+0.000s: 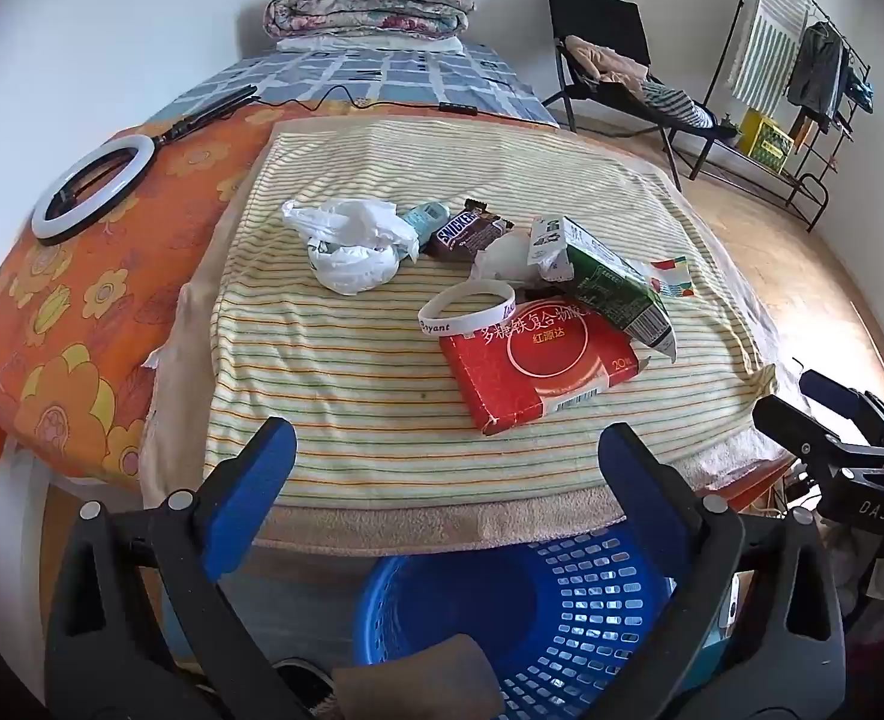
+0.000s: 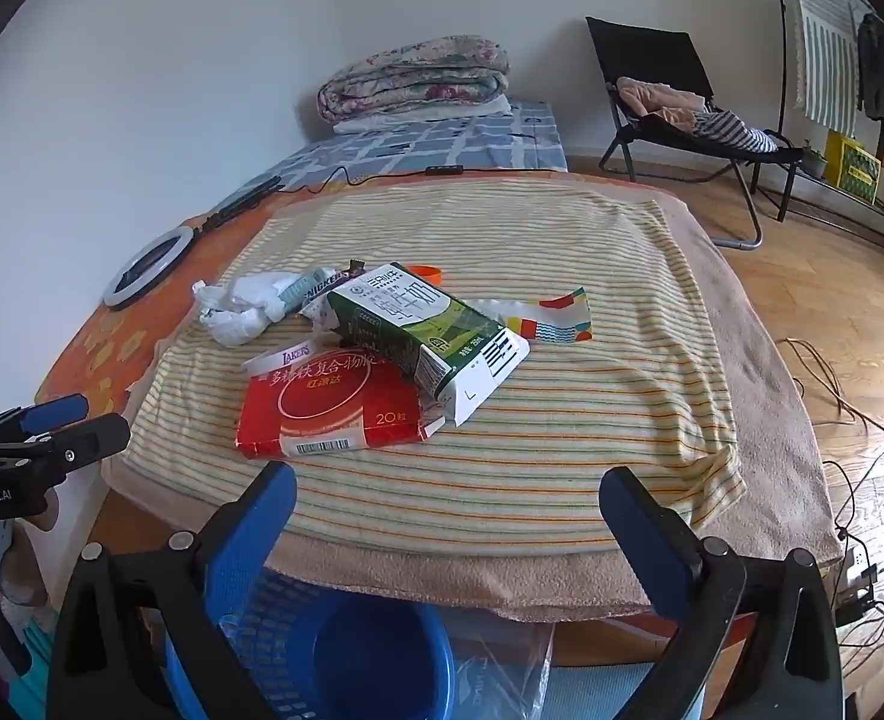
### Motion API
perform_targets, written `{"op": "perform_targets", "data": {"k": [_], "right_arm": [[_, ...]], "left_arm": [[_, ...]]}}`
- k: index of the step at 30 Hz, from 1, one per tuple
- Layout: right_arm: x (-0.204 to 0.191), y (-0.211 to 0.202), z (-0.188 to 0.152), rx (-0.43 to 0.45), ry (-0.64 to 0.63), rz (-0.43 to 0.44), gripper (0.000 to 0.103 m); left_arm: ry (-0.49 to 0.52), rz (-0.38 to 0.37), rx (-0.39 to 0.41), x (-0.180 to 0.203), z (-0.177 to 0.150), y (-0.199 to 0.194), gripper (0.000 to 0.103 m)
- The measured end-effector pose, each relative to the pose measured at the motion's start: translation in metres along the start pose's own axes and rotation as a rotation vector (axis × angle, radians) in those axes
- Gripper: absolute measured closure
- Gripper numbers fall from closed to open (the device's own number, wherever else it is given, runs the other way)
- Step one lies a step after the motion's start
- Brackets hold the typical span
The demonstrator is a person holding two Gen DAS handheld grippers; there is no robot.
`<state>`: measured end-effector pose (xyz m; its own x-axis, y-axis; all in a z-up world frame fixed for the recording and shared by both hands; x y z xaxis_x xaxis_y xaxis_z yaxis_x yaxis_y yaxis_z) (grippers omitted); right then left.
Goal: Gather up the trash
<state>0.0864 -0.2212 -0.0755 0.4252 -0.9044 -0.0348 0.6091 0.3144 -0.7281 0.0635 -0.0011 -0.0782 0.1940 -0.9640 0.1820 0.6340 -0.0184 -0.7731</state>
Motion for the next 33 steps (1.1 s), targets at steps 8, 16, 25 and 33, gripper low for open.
{"op": "perform_targets", "data": {"k": [8, 16, 25, 33], "right_arm": [[0.0017, 0.0013, -0.0007, -0.006, 0.007, 0.002, 0.001], [0.0018, 0.0022, -0.0023, -0.011, 0.010, -0.002, 0.001], [0.0030, 0.0032, -0.0037, -0.016, 0.012, -0.007, 0.001], [0.0039, 0.0042, -0.0056, -0.018, 0.014, -0.006, 0.001]], "left_arm": [[-0.005, -0.003, -0.010, -0.0082, -0.0018, 0.0079, 0.000], [-0.010, 0.002, -0.007, -0.0048, -0.0017, 0.0056, 0.000], [-0.008, 0.004, -0.005, -0.0046, -0.0022, 0.0057, 0.000], [-0.008, 0.004, -0.006, -0.0046, -0.0023, 0.0059, 0.000]]}}
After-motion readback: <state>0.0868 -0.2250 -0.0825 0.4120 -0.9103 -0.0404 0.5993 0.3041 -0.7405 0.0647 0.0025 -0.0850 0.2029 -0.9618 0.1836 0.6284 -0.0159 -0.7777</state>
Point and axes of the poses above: each gripper's, at about its wrist camera, not at the fingertips, and y roughly the way its jaws point, x to its right, z to its top, the point moved 10 cm from there along y, roughly the way its jaws point, and after that the axes turned 5 degrees about -y, right-handed, at the moved point
